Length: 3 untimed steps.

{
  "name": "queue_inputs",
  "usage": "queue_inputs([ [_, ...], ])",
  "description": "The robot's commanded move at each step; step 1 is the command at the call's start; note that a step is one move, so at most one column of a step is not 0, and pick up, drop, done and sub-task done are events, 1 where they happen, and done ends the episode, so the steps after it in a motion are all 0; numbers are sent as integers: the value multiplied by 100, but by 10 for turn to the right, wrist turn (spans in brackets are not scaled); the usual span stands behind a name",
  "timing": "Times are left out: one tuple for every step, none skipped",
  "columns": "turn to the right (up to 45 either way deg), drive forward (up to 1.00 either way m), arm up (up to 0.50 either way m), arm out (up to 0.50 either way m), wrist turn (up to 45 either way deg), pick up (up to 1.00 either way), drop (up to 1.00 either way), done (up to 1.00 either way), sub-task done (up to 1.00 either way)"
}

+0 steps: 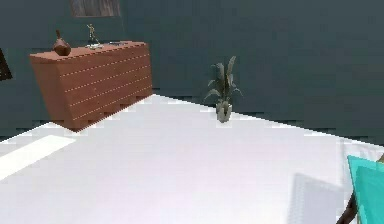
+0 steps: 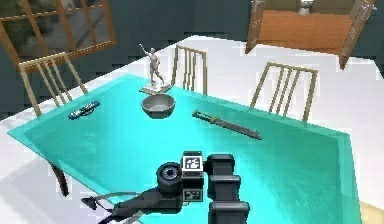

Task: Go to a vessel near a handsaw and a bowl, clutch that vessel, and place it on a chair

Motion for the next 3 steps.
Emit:
queue_inputs([
  [0,0,0,0,450,0,0,0,0],
  [0,0,0,0,360,0,0,0,0],
  [0,0,-30,0,0,0,0,0,0],
])
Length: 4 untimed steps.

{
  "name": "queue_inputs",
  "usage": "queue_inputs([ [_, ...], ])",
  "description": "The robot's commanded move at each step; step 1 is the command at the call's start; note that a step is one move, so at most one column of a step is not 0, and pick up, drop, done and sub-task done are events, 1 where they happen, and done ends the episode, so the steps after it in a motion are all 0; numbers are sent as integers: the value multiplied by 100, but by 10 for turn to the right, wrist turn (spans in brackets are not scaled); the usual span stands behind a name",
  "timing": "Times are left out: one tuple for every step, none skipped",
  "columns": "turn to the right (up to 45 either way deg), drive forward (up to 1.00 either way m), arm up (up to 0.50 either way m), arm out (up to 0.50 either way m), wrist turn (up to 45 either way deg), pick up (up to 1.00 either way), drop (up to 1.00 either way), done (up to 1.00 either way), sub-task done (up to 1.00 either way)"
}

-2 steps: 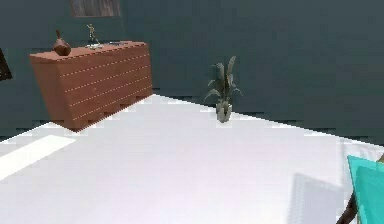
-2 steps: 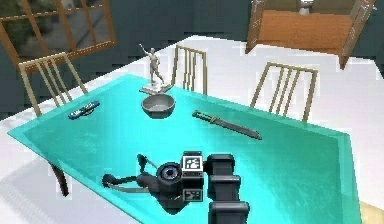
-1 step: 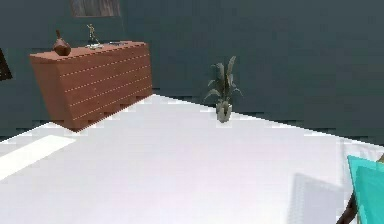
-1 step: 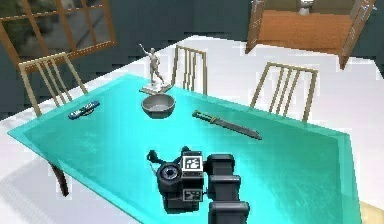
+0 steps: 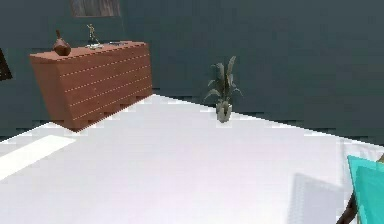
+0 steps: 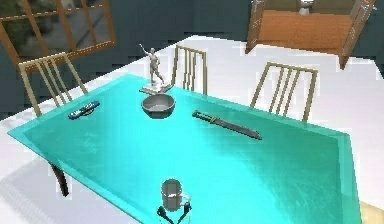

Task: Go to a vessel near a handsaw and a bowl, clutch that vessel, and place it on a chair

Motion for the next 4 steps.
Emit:
queue_inputs([
  [0,0,0,0,0,100,0,0,0],
  [0,0,10,0,0,0,0,0,0],
  [0,0,32,0,0,0,0,0,0],
  [0,0,0,0,-450,0,0,0,0],
])
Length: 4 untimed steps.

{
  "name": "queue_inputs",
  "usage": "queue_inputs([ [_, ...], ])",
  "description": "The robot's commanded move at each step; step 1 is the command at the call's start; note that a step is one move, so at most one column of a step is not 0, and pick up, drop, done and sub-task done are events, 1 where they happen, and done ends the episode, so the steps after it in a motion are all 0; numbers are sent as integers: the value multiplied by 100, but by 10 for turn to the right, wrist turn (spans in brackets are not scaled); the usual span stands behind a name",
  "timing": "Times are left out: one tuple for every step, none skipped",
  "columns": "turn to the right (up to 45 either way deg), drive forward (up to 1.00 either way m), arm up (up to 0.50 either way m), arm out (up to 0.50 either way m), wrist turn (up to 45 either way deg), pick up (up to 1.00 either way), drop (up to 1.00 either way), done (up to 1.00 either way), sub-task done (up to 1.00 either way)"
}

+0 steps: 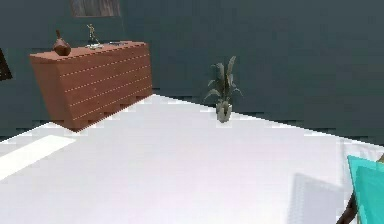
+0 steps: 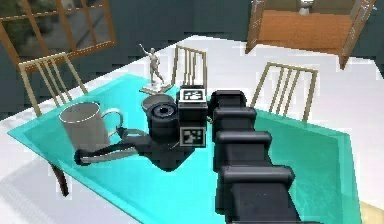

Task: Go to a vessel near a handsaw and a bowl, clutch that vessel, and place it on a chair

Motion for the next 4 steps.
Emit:
queue_inputs([
  [0,0,0,0,-450,0,0,0,0],
  [0,0,0,0,-300,0,0,0,0],
  [0,0,0,-10,0,0,0,0,0],
  [-450,0,0,0,0,0,0,0,0],
])
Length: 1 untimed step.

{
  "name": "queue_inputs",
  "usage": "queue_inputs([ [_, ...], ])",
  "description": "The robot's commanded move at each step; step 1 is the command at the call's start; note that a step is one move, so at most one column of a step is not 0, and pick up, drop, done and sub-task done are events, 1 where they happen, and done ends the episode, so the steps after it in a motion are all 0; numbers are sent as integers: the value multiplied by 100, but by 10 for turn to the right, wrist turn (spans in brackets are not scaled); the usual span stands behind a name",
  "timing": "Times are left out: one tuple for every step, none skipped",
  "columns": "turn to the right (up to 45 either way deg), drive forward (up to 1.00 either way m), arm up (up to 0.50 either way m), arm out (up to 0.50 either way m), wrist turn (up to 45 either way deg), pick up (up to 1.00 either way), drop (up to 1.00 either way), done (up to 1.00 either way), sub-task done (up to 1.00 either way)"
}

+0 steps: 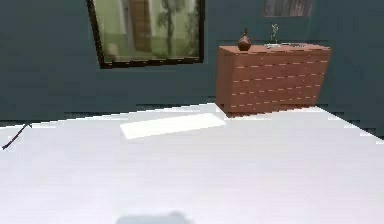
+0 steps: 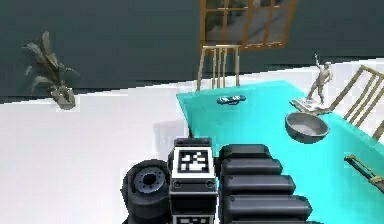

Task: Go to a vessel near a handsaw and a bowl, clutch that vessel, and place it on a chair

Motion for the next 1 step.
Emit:
queue_inputs([
  [-120,0,0,0,0,0,0,0,0],
])
